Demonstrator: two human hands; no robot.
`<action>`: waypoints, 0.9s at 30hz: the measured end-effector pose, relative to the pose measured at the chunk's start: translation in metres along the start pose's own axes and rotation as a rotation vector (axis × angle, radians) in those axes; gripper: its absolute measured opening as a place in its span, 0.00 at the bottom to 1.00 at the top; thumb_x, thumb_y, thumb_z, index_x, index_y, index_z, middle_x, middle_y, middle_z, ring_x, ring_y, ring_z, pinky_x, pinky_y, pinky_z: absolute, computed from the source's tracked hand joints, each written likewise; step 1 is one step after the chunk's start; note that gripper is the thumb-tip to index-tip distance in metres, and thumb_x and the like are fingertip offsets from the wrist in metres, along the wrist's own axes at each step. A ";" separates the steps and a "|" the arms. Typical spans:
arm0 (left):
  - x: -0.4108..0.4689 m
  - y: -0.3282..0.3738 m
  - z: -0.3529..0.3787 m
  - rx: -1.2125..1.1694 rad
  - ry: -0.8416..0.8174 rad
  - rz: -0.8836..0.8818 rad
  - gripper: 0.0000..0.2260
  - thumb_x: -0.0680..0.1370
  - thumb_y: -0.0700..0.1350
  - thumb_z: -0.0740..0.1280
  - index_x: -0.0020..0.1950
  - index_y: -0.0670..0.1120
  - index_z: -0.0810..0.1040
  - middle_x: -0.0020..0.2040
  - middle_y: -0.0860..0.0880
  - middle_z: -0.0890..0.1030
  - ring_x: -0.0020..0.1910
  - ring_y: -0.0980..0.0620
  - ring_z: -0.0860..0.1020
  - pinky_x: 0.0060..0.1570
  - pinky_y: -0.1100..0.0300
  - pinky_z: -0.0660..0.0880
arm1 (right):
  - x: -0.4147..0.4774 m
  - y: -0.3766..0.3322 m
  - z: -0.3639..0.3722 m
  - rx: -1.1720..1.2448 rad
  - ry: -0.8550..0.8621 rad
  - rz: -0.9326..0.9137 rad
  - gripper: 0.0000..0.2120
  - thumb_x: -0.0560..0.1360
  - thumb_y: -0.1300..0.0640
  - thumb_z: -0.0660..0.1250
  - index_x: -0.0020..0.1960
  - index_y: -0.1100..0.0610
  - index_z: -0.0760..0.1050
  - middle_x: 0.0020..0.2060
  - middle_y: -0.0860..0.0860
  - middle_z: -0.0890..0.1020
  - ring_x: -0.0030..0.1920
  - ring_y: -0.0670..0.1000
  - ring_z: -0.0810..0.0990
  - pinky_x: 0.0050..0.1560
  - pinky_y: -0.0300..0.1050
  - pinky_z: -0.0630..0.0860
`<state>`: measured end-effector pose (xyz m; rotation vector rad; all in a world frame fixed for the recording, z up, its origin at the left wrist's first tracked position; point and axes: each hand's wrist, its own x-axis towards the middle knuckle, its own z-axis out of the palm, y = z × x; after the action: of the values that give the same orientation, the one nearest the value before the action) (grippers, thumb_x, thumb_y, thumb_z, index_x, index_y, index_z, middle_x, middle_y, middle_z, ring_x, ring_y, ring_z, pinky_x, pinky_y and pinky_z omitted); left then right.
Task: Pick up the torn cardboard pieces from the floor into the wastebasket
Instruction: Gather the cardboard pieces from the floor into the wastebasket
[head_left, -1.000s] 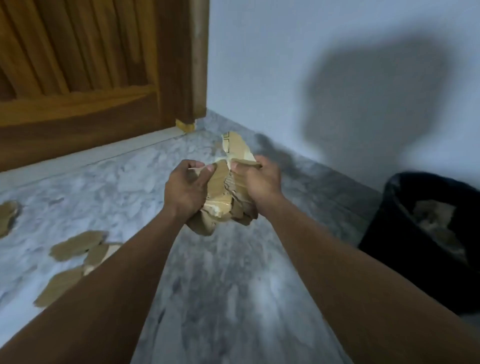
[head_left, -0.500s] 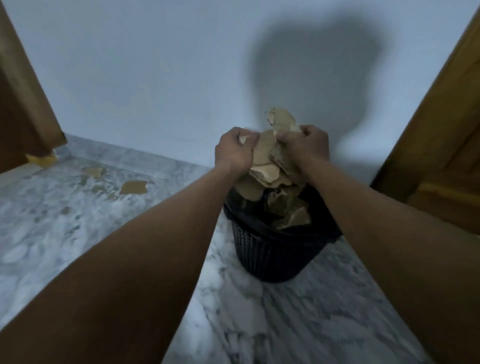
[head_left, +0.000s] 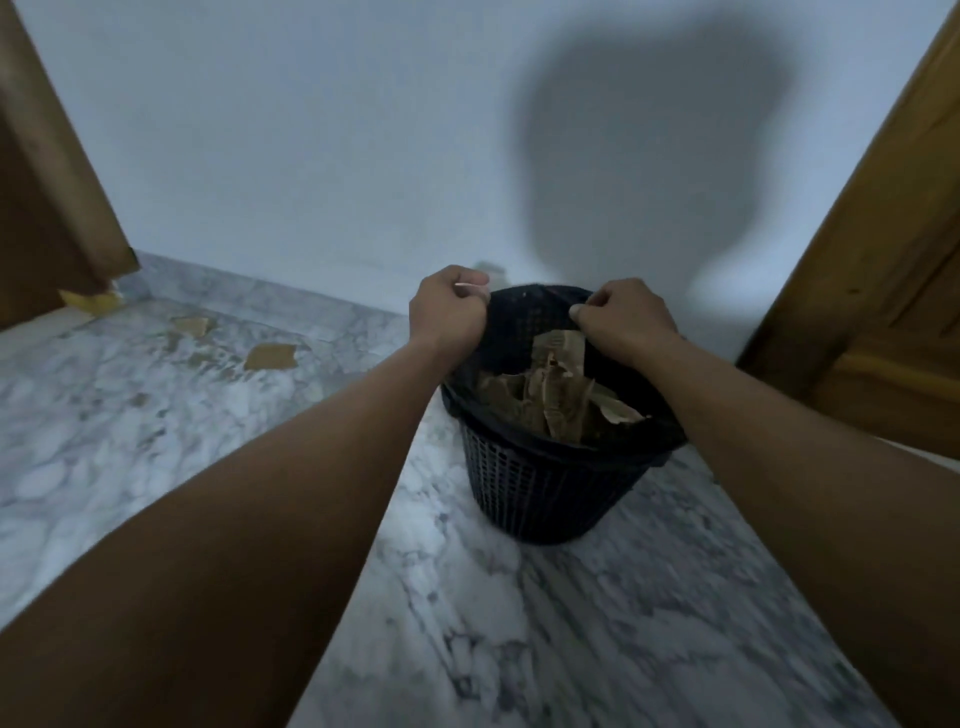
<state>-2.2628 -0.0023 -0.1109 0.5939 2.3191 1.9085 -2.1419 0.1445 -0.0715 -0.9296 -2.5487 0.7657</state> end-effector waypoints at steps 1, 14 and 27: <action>-0.001 -0.004 -0.014 0.001 0.037 0.004 0.07 0.79 0.42 0.65 0.53 0.49 0.82 0.46 0.50 0.83 0.46 0.50 0.81 0.47 0.59 0.79 | -0.002 -0.013 0.005 0.004 -0.002 -0.029 0.15 0.79 0.53 0.67 0.57 0.64 0.80 0.52 0.58 0.83 0.44 0.55 0.76 0.51 0.48 0.76; -0.127 -0.163 -0.305 0.286 0.521 -0.240 0.11 0.80 0.39 0.61 0.57 0.48 0.80 0.49 0.49 0.84 0.35 0.51 0.78 0.32 0.61 0.71 | -0.089 -0.215 0.212 0.034 -0.201 -0.447 0.16 0.77 0.51 0.67 0.62 0.57 0.78 0.60 0.57 0.81 0.64 0.60 0.77 0.64 0.49 0.73; -0.251 -0.311 -0.521 1.042 0.408 -0.642 0.38 0.75 0.71 0.61 0.80 0.54 0.56 0.81 0.41 0.53 0.81 0.40 0.44 0.77 0.41 0.45 | -0.246 -0.317 0.454 -0.046 -0.782 -0.479 0.23 0.81 0.50 0.64 0.72 0.59 0.69 0.63 0.61 0.77 0.63 0.60 0.76 0.60 0.49 0.74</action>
<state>-2.2647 -0.6179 -0.3391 -0.5430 3.0959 0.4933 -2.3269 -0.3937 -0.2792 0.0420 -3.2510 1.0574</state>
